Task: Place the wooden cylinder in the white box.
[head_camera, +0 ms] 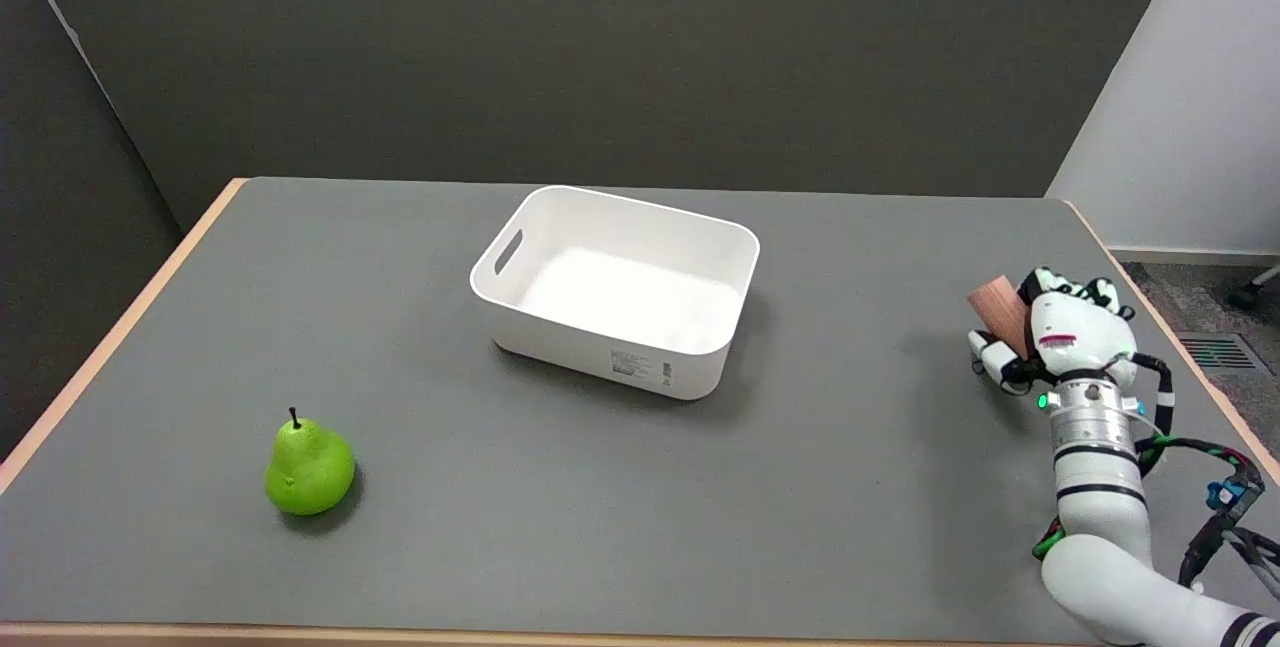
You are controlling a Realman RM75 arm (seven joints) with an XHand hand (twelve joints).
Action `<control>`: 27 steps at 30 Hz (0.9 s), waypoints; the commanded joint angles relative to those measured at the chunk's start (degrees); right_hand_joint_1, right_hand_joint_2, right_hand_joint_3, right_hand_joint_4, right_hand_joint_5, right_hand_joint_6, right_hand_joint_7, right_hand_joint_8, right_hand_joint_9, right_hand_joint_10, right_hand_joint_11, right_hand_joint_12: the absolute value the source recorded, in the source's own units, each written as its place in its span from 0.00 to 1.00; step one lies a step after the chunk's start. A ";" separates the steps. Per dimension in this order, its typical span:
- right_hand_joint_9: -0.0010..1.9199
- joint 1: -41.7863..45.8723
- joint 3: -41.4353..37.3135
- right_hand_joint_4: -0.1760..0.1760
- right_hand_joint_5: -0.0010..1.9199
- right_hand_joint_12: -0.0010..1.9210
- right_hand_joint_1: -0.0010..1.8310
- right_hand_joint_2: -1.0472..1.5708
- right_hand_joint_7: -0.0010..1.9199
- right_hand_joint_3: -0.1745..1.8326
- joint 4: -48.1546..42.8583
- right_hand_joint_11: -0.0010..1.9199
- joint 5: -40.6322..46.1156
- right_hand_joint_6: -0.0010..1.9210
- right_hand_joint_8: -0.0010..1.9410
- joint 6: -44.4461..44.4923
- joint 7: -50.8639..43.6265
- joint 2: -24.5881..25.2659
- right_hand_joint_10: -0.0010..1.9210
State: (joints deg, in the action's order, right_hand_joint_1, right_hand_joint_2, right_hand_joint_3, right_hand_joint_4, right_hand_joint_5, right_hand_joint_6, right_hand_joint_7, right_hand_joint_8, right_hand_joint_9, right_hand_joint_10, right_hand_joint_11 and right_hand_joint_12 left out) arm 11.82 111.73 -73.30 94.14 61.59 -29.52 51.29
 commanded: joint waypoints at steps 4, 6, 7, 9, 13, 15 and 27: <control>0.19 -3.37 -1.42 0.00 0.20 1.00 0.55 0.94 0.19 0.16 -6.93 0.00 -12.06 0.97 1.00 -0.49 -0.07 -1.64 1.00; 0.19 -4.02 -1.42 0.00 0.20 1.00 0.55 0.94 0.19 0.16 -9.07 0.00 -15.59 0.97 1.00 -1.37 -0.07 -1.64 1.00; 0.20 -4.23 -1.42 0.00 0.20 1.00 0.55 0.94 0.19 0.16 -9.86 0.00 -16.93 0.97 1.00 -1.73 -0.07 -1.64 1.00; 0.21 -5.00 -1.42 0.00 0.20 1.00 0.55 0.95 0.19 0.15 -12.06 0.00 -20.28 0.97 1.00 -3.09 -0.07 -1.45 1.00; 0.22 -6.81 -1.42 0.00 0.20 1.00 0.55 0.95 0.19 0.14 -15.88 0.00 -26.45 0.98 1.00 -7.37 -0.07 -0.79 1.00; 0.24 -7.74 -1.23 0.00 0.20 1.00 0.55 0.95 0.19 0.14 -17.77 0.01 -29.32 0.97 1.00 -10.06 -0.07 -0.41 1.00; 0.38 -24.50 10.96 0.00 0.22 1.00 0.57 0.91 0.23 0.22 -20.04 0.02 -42.35 0.95 0.98 -23.67 0.49 4.09 1.00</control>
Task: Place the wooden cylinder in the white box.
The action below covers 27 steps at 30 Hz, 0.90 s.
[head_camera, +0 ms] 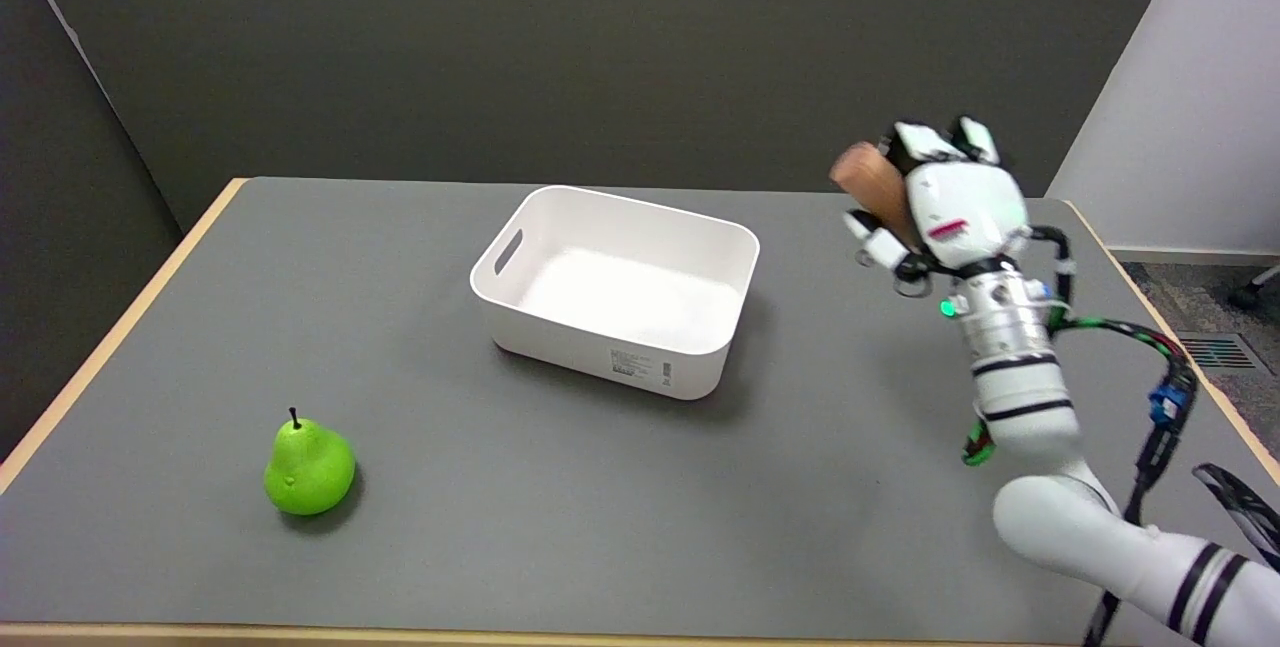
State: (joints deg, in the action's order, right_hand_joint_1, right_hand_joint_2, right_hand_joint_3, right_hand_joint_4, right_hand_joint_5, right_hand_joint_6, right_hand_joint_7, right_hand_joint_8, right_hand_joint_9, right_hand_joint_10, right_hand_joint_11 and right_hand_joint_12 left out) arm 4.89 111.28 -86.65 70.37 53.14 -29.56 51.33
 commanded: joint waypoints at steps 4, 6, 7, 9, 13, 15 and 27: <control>0.40 -22.92 14.78 0.00 0.23 1.00 0.57 0.90 0.23 0.23 -5.00 0.06 -18.57 0.95 0.98 -17.63 2.55 5.40 1.00; 0.40 -24.45 15.39 0.00 0.23 1.00 0.57 0.90 0.23 0.24 -3.82 0.06 -18.68 0.95 0.98 -18.91 5.79 6.54 1.00; 0.40 -25.37 15.72 0.00 0.23 1.00 0.57 0.90 0.23 0.24 -3.06 0.06 -18.96 0.95 0.98 -19.92 7.88 7.30 1.00; 0.40 -26.56 16.11 0.22 0.30 1.00 0.54 0.85 0.23 0.28 -1.36 0.04 -20.08 0.87 0.99 -21.52 10.48 8.51 1.00; 0.38 -29.34 17.74 0.17 0.28 1.00 0.55 0.87 0.22 0.26 5.26 0.01 -21.53 0.89 0.99 -24.51 16.94 11.27 1.00; 0.38 -30.40 18.48 0.00 0.22 1.00 0.57 0.91 0.22 0.22 8.81 0.00 -21.53 0.95 0.99 -25.36 19.77 12.40 1.00; 0.36 -30.35 19.59 0.00 0.22 1.00 0.57 0.91 0.22 0.21 25.33 0.00 -20.76 0.95 0.99 -27.17 28.26 16.61 1.00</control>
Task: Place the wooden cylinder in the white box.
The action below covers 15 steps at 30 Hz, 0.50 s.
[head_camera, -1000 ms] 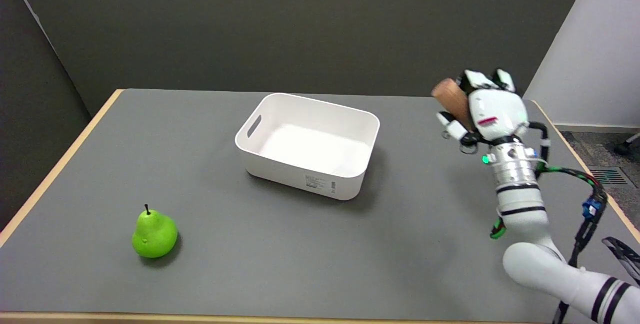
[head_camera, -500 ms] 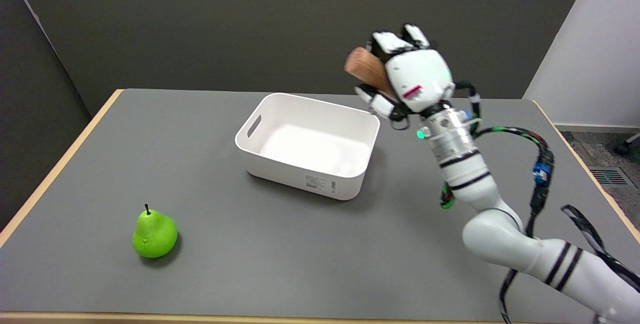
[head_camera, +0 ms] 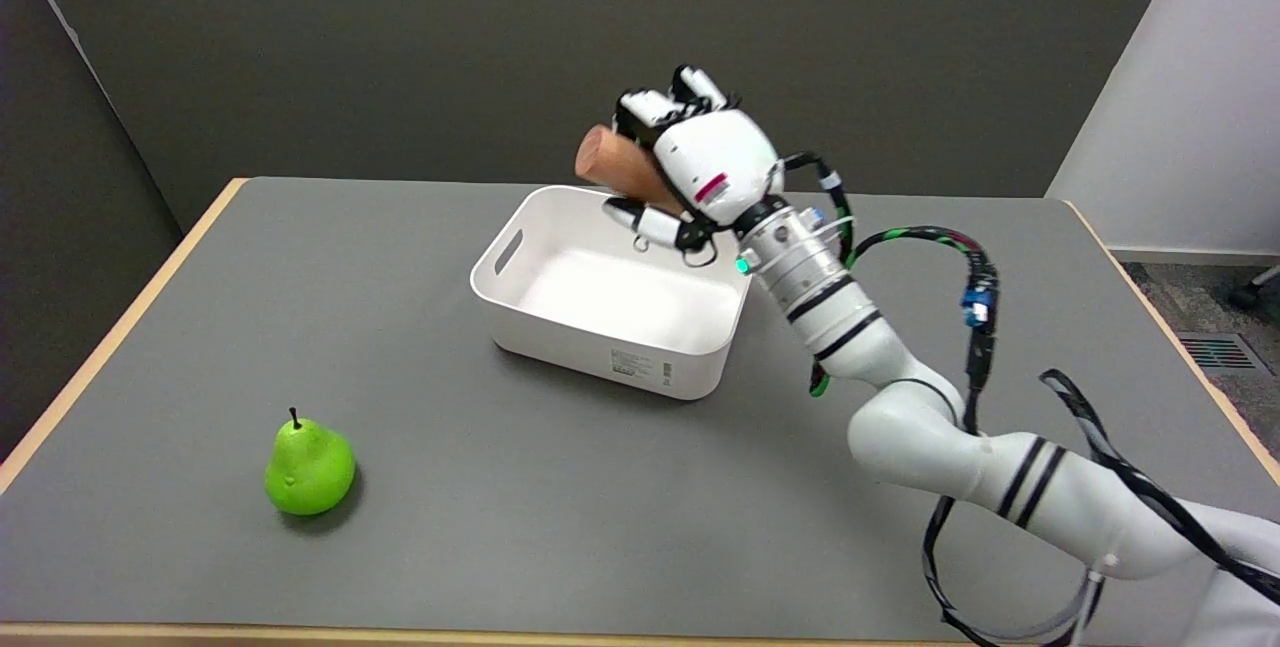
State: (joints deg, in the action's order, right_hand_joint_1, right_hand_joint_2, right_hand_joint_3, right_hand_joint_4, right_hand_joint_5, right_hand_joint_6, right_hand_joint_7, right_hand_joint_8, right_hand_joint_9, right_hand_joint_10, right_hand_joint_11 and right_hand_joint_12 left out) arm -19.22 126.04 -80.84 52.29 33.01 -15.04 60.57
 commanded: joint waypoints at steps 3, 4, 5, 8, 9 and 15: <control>0.37 -5.12 4.51 0.00 0.22 1.00 0.57 0.91 0.22 0.21 20.45 0.01 -1.27 0.95 0.99 -6.74 16.77 7.38 1.00; 0.37 -4.81 4.43 0.00 0.22 1.00 0.57 0.91 0.22 0.21 20.50 0.02 -0.23 0.95 0.99 -6.53 17.55 7.38 1.00; 0.36 -4.33 4.35 0.00 0.23 1.00 0.57 0.91 0.23 0.22 20.50 0.02 1.31 0.94 0.98 -6.31 18.46 7.38 1.00; 0.36 -3.00 3.97 0.14 0.30 1.00 0.54 0.86 0.26 0.24 19.91 0.03 3.31 0.85 0.99 -4.91 19.53 7.17 1.00; 0.33 -2.70 3.81 0.18 0.29 1.00 0.50 0.82 0.28 0.31 19.56 0.02 3.34 0.76 0.97 -4.56 19.56 7.10 1.00; 0.23 -0.06 3.36 0.37 0.23 1.00 0.42 0.73 0.27 0.51 16.11 0.00 2.78 0.57 0.74 -1.84 19.40 6.15 0.91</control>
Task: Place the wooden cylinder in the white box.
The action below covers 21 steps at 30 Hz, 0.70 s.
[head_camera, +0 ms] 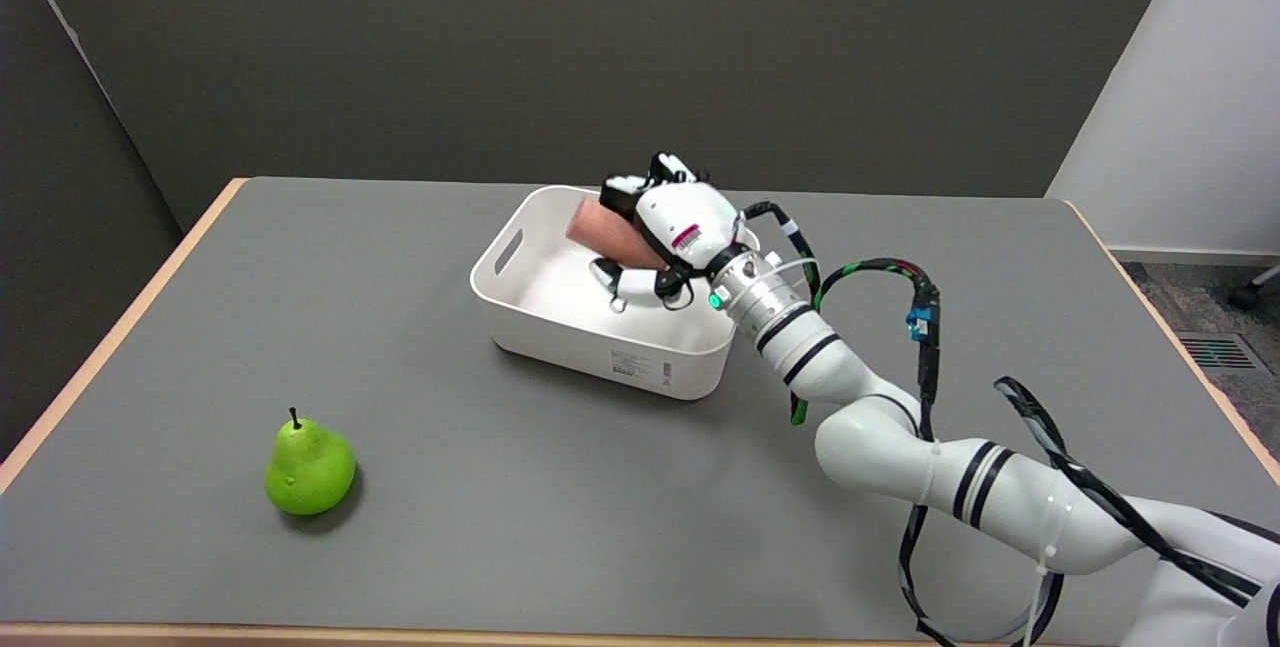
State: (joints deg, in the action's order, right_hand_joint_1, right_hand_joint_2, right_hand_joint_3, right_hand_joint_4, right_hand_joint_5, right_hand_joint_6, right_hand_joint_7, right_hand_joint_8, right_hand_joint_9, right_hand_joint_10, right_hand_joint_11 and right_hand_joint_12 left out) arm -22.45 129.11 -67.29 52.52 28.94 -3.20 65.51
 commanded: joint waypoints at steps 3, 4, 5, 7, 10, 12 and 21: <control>0.23 4.51 0.22 0.45 0.22 1.00 0.41 0.72 0.25 0.52 1.01 0.00 2.39 0.54 0.61 3.90 7.66 0.87 0.79; 0.24 4.84 0.22 0.46 0.22 1.00 0.40 0.72 0.26 0.52 0.63 0.00 2.12 0.52 0.58 4.46 7.64 0.80 0.77; 0.24 5.41 0.17 0.47 0.22 1.00 0.40 0.72 0.26 0.52 0.04 0.00 1.94 0.52 0.56 5.24 7.53 0.66 0.75; 0.24 6.20 0.14 0.48 0.21 1.00 0.39 0.72 0.26 0.53 -0.70 0.00 1.91 0.50 0.52 6.48 7.40 0.41 0.71; 0.25 7.39 0.14 0.48 0.21 1.00 0.37 0.71 0.27 0.53 -1.73 0.00 1.91 0.48 0.47 8.63 7.34 0.01 0.67; 0.25 8.13 0.06 0.49 0.21 1.00 0.37 0.71 0.27 0.53 -2.31 0.00 1.91 0.47 0.45 10.35 7.28 -0.17 0.65; 0.23 10.42 -0.02 0.48 0.19 1.00 0.34 0.71 0.26 0.52 -5.62 0.01 1.77 0.40 0.39 15.39 7.16 -0.51 0.59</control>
State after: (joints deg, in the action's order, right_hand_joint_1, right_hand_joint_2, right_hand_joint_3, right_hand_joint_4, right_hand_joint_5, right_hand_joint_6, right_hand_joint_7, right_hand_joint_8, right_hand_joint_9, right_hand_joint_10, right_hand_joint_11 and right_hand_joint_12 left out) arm -16.68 129.27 -68.47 54.25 36.37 2.94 65.72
